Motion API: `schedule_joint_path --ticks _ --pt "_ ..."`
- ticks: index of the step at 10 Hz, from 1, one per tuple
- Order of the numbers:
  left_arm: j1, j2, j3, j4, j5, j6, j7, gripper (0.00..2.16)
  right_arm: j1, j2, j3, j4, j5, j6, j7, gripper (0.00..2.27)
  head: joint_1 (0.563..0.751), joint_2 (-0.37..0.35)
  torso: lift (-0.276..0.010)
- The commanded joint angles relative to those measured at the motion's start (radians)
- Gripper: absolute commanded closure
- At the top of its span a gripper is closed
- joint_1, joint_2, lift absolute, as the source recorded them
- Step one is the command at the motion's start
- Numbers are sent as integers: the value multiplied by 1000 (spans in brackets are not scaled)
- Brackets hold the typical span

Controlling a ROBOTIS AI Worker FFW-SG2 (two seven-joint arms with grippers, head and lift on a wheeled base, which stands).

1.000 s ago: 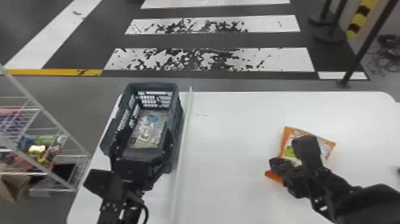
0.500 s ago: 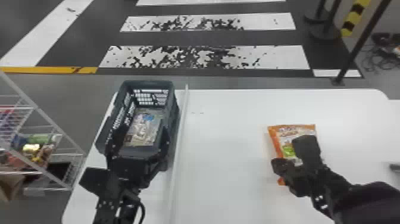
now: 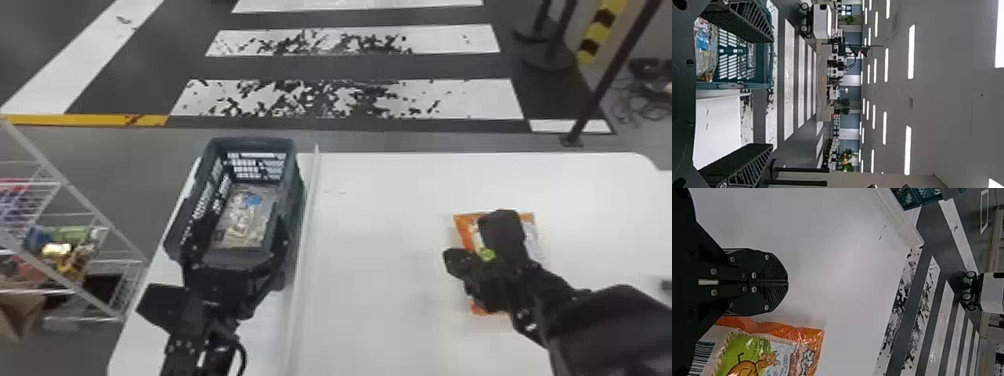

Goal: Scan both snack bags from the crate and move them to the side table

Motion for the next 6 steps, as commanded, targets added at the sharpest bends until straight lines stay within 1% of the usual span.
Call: schedule_joint_path --ticks 1,4,6 --pt "3 -2 2 -4 0 0 0 39 -42 4 7 51 13 -1 0 2047 695 119 -29" --pt "3 0 2 -1 0 0 0 39 -104 2 5 166 41 -41 -12 2047 695 103 -29" --pt "4 0 4 -1 0 -3 0 39 -113 -4 4 188 50 -53 -14 2047 695 84 -29"
